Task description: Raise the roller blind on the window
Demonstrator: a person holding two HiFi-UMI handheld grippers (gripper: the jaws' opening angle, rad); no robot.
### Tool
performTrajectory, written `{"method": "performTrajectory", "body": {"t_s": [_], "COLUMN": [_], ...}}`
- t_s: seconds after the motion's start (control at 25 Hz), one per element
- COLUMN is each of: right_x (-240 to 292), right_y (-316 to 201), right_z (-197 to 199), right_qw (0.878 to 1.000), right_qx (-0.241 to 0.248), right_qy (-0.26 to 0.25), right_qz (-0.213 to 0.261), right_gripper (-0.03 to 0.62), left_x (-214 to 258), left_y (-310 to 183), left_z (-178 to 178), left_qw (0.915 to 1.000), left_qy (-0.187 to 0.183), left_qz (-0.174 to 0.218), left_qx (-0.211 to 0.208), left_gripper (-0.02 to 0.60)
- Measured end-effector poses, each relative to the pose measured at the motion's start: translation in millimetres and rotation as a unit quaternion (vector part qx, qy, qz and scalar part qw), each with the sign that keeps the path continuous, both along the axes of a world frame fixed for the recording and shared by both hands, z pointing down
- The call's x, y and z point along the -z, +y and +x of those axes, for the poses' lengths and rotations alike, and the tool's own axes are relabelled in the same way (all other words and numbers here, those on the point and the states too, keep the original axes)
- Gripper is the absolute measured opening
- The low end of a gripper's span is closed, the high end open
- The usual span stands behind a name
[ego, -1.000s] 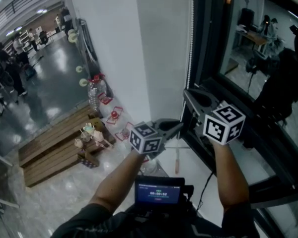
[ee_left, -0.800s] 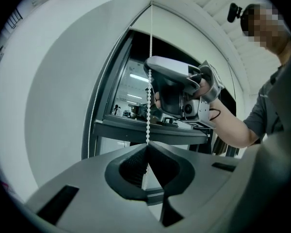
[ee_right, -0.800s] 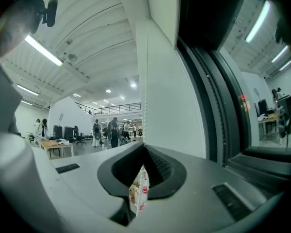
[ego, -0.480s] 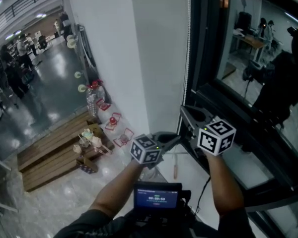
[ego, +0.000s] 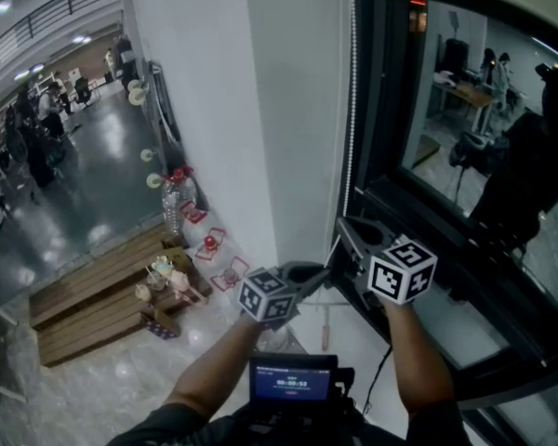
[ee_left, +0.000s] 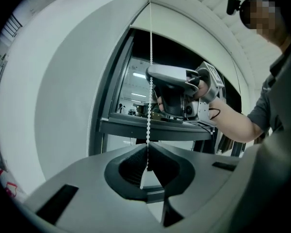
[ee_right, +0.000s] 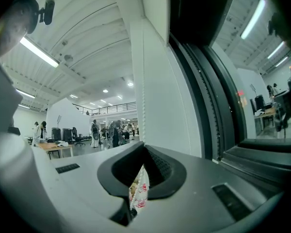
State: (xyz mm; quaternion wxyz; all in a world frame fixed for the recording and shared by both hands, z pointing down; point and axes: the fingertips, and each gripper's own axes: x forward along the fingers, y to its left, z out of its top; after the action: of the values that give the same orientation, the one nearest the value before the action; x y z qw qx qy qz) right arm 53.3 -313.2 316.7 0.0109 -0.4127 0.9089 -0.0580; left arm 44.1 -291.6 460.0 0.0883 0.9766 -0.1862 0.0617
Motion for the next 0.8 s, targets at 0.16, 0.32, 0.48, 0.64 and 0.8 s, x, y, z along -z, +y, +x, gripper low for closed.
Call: {"method": "performTrajectory", "body": {"t_s": [0.16, 0.32, 0.48, 0.64, 0.8], "right_x": [-1, 2, 2, 3, 4], "right_y": [3, 2, 3, 5, 9], "right_z": [-4, -6, -4, -5, -12], "right_qw": [1.000, 1.000, 1.000, 1.000, 1.000], "right_qx": [0.006, 0.009, 0.011, 0.014, 0.021], "right_qy": [0.001, -0.001, -0.003, -0.006, -0.005], "right_qz": [0.002, 0.004, 0.004, 0.007, 0.009], "right_gripper": [0.000, 0.000, 0.000, 0.000, 0.000], "left_x": [12, 37, 76, 133, 185], "left_y": [7, 13, 15, 6, 4], "left_z": [-6, -21, -39, -45, -33], "left_qw": [0.9998, 0.9993, 0.9982, 0.9946, 0.9901], "left_qy": [0.018, 0.035, 0.054, 0.083, 0.104], "left_qz": [-0.003, 0.000, 0.025, 0.062, 0.094], "left_qx": [-0.006, -0.014, -0.009, 0.007, -0.004], "left_gripper": [0.060, 0.081, 0.086, 0.086, 0.086]}}
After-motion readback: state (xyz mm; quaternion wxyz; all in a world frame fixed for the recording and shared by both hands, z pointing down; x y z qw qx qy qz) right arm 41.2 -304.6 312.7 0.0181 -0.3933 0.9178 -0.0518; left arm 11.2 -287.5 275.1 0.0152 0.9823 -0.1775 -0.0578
